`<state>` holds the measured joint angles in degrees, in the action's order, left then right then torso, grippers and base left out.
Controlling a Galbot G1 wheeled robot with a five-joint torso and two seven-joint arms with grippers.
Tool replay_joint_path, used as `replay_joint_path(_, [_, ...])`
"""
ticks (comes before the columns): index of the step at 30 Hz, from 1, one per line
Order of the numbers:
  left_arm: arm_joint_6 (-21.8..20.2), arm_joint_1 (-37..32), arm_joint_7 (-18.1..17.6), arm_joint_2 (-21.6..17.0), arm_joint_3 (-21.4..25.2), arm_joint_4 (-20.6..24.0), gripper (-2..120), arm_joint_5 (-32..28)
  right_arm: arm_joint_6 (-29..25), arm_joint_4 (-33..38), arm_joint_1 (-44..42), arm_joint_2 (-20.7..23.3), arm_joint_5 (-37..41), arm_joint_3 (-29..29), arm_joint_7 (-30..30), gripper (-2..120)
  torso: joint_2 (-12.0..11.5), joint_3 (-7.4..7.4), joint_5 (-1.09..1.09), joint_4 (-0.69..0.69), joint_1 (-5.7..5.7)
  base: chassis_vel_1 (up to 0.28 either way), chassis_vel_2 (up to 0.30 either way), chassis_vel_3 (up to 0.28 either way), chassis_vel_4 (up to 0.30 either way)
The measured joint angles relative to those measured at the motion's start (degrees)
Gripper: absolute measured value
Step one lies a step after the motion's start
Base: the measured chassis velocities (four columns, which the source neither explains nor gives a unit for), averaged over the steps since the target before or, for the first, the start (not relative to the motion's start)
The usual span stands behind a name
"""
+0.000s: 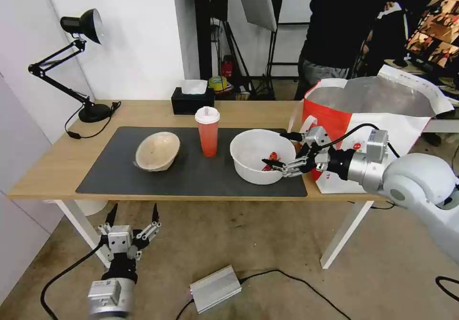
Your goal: Pick up the trash from the table and place it into the takeout bag.
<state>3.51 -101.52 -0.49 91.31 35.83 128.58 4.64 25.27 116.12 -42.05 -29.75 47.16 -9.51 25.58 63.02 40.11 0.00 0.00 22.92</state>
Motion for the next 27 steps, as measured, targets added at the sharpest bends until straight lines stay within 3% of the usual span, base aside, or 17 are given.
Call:
replay_joint_path(15, [0.0,0.5,0.0,0.0,0.6,-0.5,100,-0.3,5.9,-5.4,13.2,-2.2,-1.0,12.1,-0.9,100,0.0,0.00,-0.01,0.01,0.00,0.000,0.000,0.000,0.000])
replay_joint_path(27, [0.0,1.0,0.0,0.0,1.6,-0.7,100,-0.6,8.0,-12.5,21.9,-7.2,-1.1,21.9,-2.2,100,0.0,0.00,-0.01,0.00,0.00,0.000,0.000,0.000,0.000])
